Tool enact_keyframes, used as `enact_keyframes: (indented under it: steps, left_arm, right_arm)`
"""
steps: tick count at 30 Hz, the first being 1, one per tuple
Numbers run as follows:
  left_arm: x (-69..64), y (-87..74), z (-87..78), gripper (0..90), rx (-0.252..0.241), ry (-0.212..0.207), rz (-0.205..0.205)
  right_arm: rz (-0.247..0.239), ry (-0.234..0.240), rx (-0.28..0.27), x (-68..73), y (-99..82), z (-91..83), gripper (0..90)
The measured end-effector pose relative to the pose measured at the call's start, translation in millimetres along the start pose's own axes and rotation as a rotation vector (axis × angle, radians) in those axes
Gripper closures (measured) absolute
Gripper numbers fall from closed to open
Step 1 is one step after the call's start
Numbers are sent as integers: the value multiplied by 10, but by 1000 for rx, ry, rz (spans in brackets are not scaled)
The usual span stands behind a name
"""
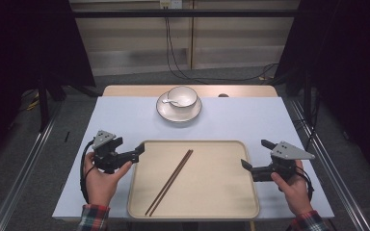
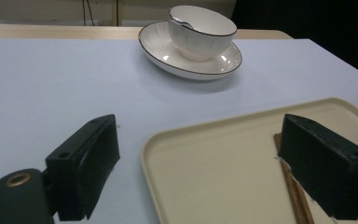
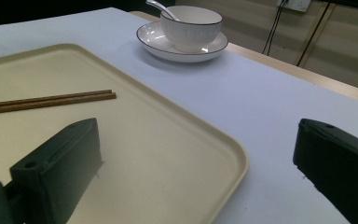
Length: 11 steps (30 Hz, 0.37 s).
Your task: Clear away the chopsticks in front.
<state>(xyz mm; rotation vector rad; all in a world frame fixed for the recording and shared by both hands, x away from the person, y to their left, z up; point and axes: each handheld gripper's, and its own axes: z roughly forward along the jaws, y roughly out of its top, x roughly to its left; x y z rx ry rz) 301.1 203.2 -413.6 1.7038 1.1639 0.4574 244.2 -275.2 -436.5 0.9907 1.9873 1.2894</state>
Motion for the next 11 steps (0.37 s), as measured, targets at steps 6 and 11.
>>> enact_keyframes:
  steps: [6,11]
  left_arm:
    - [136,-25,36,87,-11,-29,-8]
    - [172,-31,28,66,-31,-34,-15]
  right_arm:
    - [8,5,34,33,-17,47,7]
    - [14,3,90,42,-37,114,7]
